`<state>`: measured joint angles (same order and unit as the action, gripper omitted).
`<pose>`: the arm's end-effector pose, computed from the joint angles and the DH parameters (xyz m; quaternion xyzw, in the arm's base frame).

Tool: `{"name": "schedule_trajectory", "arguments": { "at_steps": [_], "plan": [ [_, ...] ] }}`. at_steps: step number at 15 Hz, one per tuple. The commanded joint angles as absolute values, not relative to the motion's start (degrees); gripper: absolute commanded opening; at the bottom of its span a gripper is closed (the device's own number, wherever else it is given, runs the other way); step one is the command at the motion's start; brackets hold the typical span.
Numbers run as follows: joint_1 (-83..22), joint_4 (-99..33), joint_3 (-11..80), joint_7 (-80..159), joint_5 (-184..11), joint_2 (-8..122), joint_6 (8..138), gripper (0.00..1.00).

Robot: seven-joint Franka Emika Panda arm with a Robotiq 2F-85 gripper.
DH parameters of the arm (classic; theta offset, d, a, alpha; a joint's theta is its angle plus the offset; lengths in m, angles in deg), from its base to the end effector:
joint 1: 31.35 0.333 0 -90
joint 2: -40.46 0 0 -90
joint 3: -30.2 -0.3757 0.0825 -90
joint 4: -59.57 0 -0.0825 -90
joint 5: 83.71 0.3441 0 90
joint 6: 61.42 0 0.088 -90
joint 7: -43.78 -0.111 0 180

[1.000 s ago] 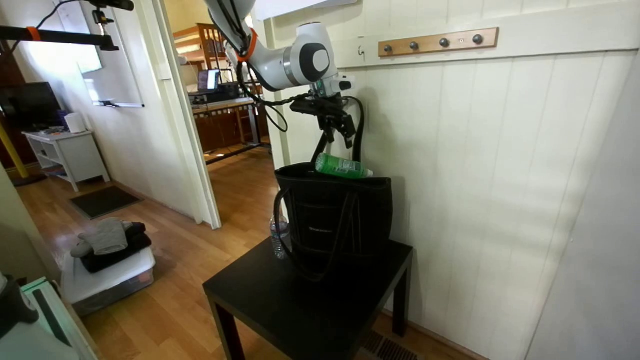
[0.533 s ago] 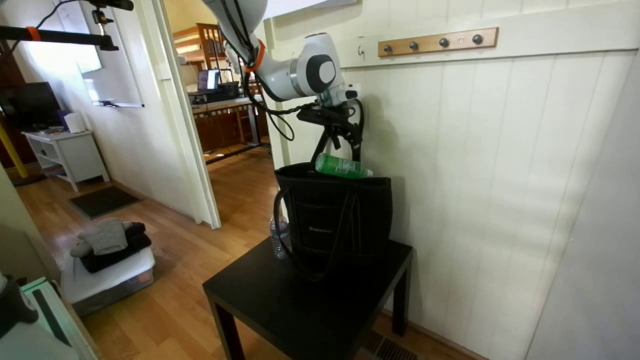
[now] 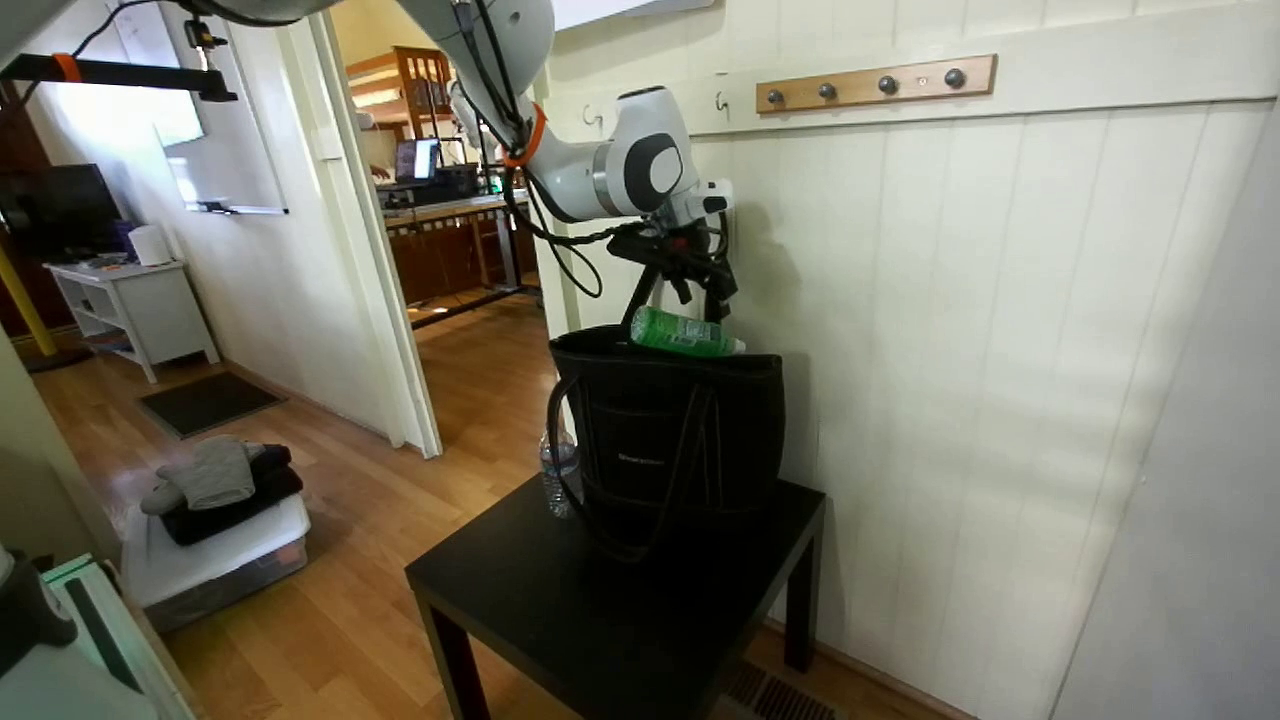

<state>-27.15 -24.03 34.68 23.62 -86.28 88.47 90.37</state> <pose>0.7673 0.0143 0.2835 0.9736 -0.1396 0.1802 0.0093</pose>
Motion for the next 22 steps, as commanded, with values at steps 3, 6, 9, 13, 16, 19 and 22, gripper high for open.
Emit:
{"name": "schedule_trajectory", "arguments": {
  "at_steps": [3, 6, 9, 13, 16, 19, 22],
  "plan": [
    [-28.8, -18.3, 32.3, 27.6, -82.8, 92.7, 90.5, 1.0],
    [-28.9, -15.5, 31.9, 28.4, -82.3, 94.5, 89.3, 1.0],
    [-28.9, -12.7, 31.7, 28.8, -82.1, 96.4, 87.7, 1.0],
    [-28.7, -8.9, 31.8, 28.6, -82.2, 99.0, 85.2, 1.0],
    [-28.5, -5.8, 31.9, 28.4, -82.4, 100.8, 82.0, 1.0],
    [-28.4, -2.3, 32.1, 28.1, -82.6, 102.7, 78.4, 1.0],
    [-28.3, 0.9, 32.0, 28.1, -82.8, 104.6, 76.5, 1.0]
  ]
}}
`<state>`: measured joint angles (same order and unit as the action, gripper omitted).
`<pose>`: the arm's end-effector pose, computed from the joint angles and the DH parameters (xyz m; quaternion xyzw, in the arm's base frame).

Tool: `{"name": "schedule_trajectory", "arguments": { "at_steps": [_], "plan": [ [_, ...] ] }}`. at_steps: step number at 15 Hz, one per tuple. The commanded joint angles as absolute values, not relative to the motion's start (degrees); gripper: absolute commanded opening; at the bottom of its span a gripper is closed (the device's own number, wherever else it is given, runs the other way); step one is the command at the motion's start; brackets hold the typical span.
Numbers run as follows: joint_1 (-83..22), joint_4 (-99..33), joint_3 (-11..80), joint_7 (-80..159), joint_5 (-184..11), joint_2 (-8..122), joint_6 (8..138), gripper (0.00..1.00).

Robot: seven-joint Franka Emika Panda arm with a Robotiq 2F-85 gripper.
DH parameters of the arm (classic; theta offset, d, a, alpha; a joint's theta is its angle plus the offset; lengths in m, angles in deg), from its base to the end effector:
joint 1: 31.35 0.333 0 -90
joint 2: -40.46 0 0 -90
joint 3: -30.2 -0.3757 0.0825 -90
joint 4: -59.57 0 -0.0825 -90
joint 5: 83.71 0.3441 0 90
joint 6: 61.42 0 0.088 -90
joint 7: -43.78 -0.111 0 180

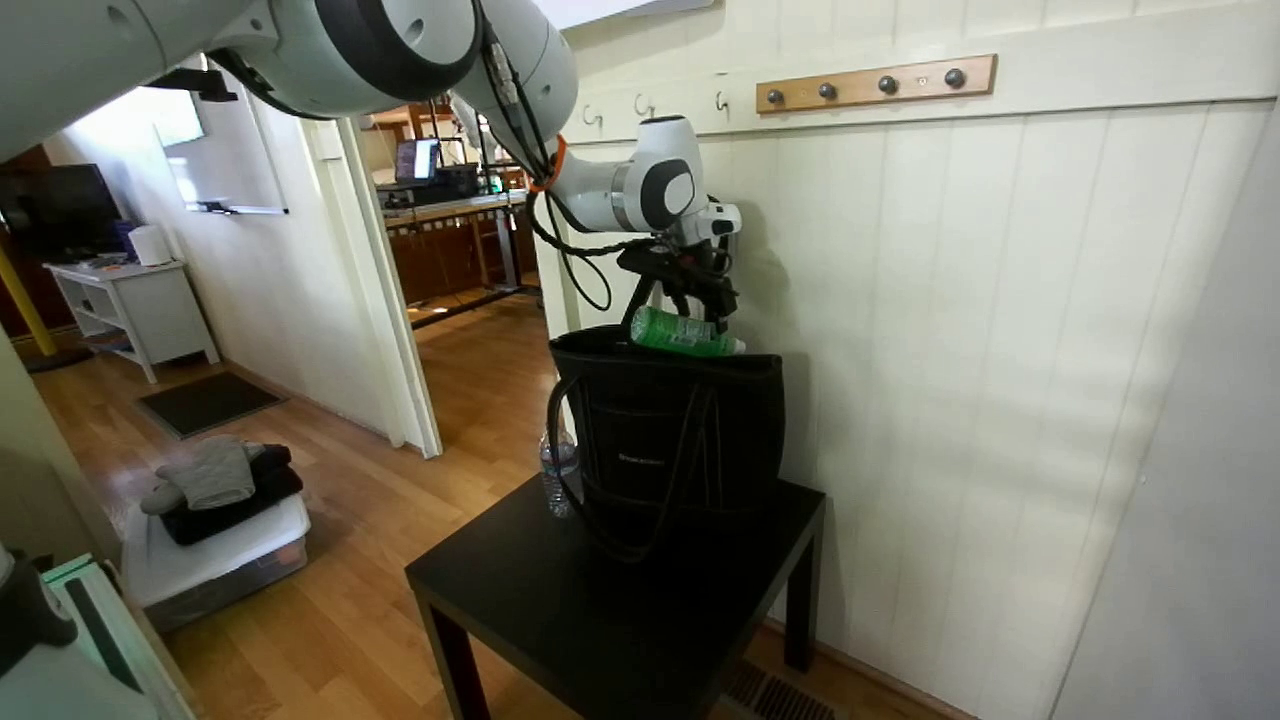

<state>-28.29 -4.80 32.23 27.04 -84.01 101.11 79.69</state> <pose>0.8120 0.0262 0.2333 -0.9824 0.1225 -0.1410 0.0059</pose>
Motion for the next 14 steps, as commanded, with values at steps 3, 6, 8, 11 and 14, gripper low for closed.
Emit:
{"name": "schedule_trajectory", "arguments": {
  "at_steps": [3, 6, 8, 11, 14],
  "plan": [
    [-28.2, 4.0, 32.1, 28.0, -82.9, 106.6, 74.4, 1.0],
    [-28.0, 6.5, 32.2, 27.7, -83.1, 108.2, 72.0, 1.0],
    [-27.9, 8.0, 32.4, 27.6, -83.2, 109.2, 70.8, 1.0],
    [-27.9, 10.1, 32.4, 27.6, -83.3, 110.4, 69.2, 0.65],
    [-27.7, 11.6, 32.7, 27.2, -83.6, 111.3, 67.6, 0.48]
  ]
}}
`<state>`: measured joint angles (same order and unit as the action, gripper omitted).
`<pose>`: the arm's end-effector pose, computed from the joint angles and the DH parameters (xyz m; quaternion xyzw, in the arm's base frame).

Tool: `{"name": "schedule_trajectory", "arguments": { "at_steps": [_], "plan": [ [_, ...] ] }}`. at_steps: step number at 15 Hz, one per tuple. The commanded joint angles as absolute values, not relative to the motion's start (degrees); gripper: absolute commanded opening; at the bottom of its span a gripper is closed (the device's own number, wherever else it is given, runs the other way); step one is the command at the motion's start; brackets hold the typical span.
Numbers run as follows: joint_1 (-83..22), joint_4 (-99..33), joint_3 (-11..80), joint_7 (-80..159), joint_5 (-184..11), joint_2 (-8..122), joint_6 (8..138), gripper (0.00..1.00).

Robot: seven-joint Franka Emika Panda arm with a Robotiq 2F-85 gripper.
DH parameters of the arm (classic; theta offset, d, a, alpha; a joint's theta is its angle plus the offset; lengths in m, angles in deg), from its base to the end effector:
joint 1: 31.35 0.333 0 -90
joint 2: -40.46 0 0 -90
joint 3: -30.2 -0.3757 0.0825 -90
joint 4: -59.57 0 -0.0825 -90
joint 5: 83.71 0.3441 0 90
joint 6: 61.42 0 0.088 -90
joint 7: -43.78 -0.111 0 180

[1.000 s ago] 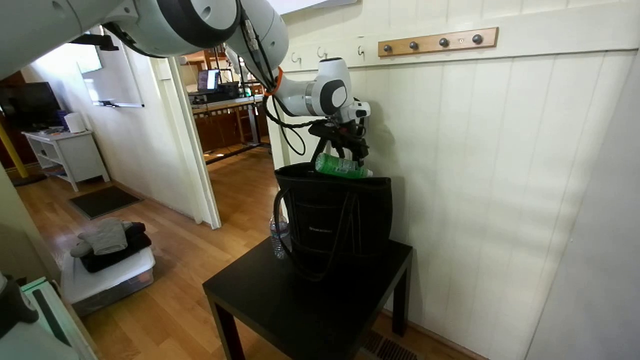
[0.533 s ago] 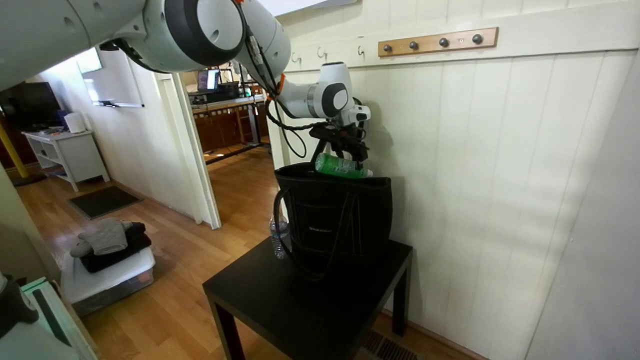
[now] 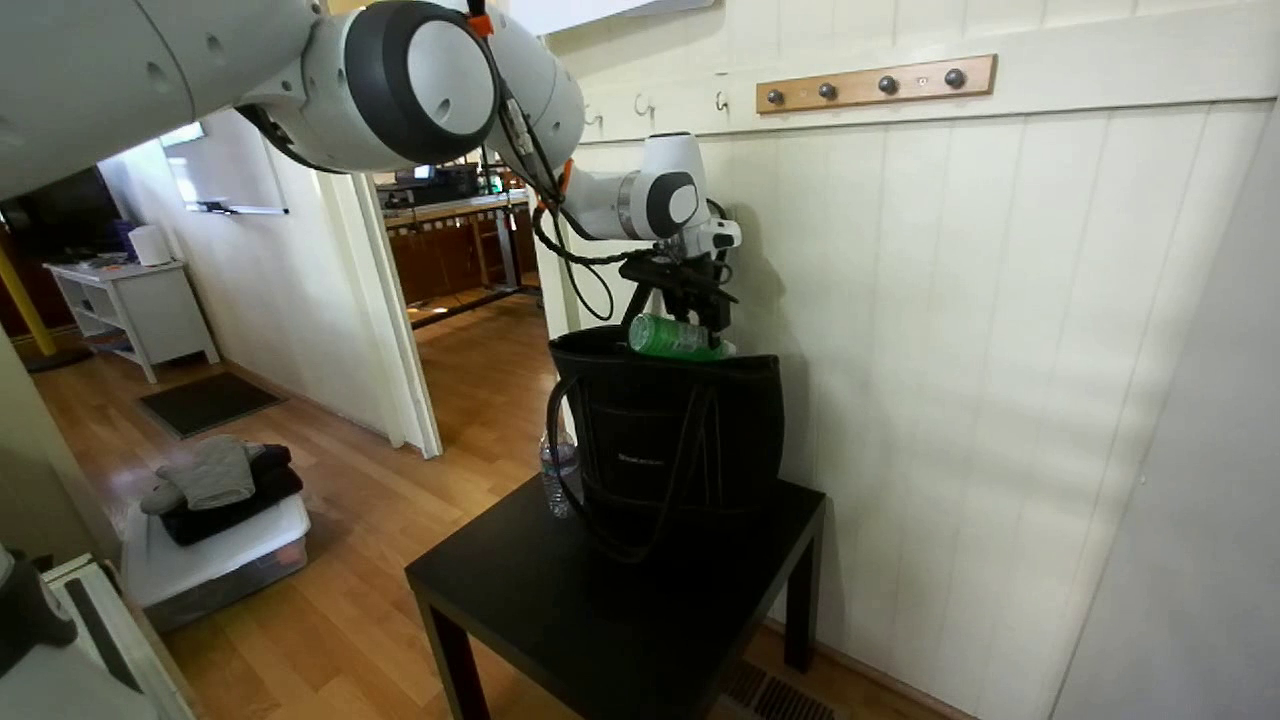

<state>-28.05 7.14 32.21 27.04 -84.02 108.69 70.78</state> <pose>0.8254 0.0324 0.2003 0.9875 -0.1196 0.1023 0.0013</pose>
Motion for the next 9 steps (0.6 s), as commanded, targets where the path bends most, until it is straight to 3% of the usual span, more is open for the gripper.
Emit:
{"name": "schedule_trajectory", "arguments": {
  "at_steps": [1, 3, 9],
  "plan": [
    [-27.6, 11.8, 32.6, 27.3, -83.6, 111.2, 67.5, 0.47],
    [-27.3, 11.4, 32.9, 26.9, -83.9, 110.7, 67.3, 0.39],
    [-26.5, 8.4, 33.5, 25.2, -83.9, 108.2, 68.8, 0.37]
  ]
}}
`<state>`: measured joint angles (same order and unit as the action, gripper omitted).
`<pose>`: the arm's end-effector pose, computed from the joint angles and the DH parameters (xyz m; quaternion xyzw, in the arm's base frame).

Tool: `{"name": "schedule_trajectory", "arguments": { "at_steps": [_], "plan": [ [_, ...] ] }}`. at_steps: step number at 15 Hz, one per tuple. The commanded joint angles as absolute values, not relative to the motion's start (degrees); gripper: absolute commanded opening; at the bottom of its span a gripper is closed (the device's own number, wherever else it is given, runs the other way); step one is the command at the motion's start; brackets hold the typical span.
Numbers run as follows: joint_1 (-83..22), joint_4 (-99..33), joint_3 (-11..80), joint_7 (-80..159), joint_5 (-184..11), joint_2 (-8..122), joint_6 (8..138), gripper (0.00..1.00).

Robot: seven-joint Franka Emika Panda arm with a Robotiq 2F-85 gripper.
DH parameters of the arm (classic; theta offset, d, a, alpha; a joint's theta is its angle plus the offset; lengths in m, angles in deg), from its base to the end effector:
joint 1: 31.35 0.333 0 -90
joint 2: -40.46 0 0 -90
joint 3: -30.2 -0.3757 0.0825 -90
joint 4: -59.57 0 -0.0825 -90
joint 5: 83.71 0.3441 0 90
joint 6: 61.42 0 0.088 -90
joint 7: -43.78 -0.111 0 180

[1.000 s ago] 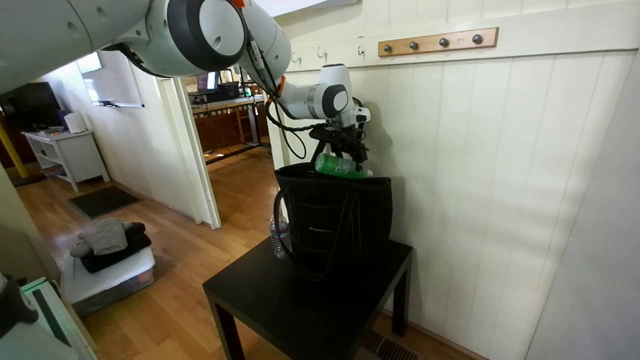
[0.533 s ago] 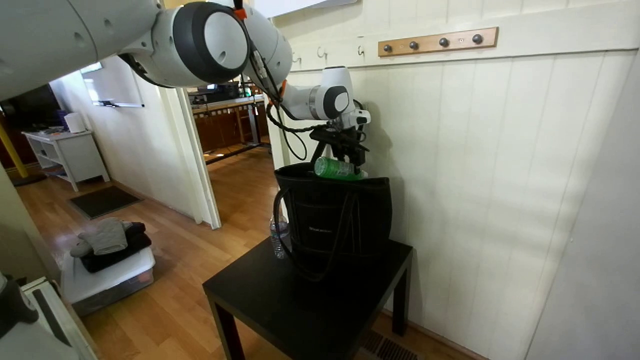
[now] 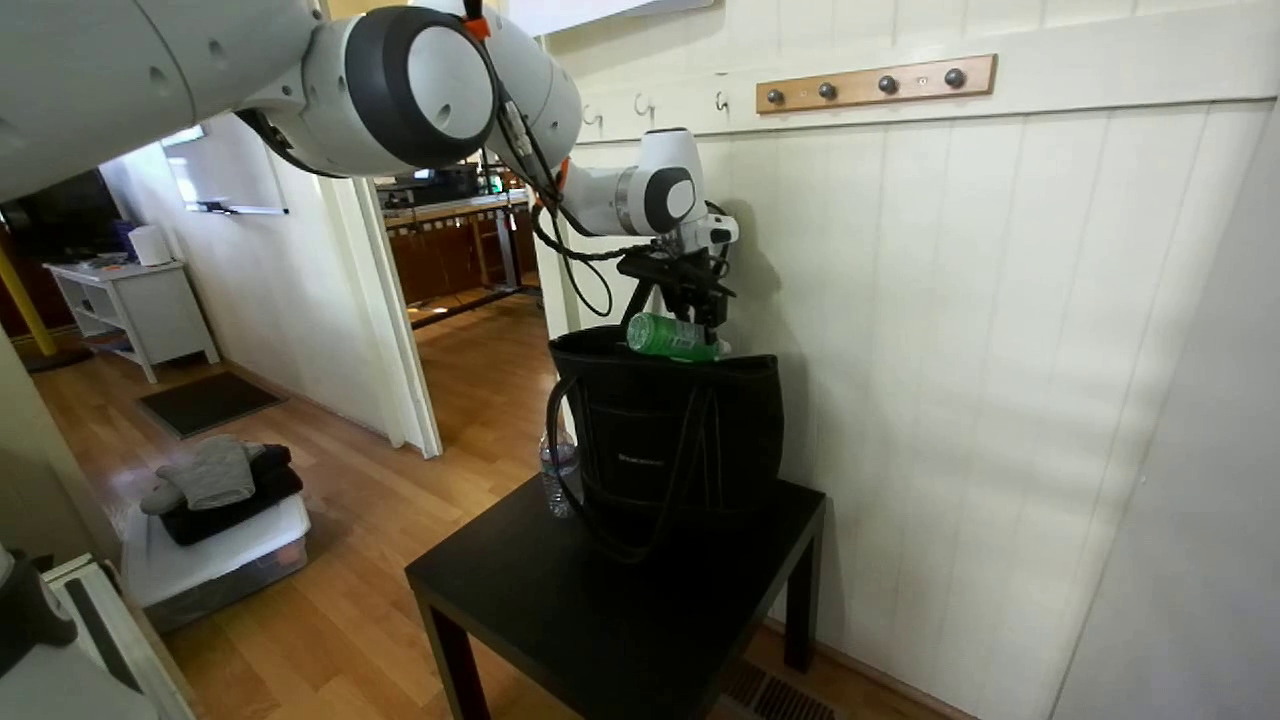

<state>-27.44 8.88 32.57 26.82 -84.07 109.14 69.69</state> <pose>0.8282 0.0390 0.2054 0.9876 -0.1167 0.1046 0.0036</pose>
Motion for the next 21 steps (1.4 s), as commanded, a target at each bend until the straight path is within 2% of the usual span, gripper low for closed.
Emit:
{"name": "schedule_trajectory", "arguments": {
  "at_steps": [1, 12, 21],
  "plan": [
    [-26.2, 7.0, 33.7, 24.9, -84.0, 107.1, 69.8, 0.37],
    [-21.6, -19.7, 35.2, 18.2, -84.1, 89.3, 81.5, 0.37],
    [-10.7, -44.5, 48.3, 6.4, -87.3, 78.5, 103.7, 0.37]
  ]
}}
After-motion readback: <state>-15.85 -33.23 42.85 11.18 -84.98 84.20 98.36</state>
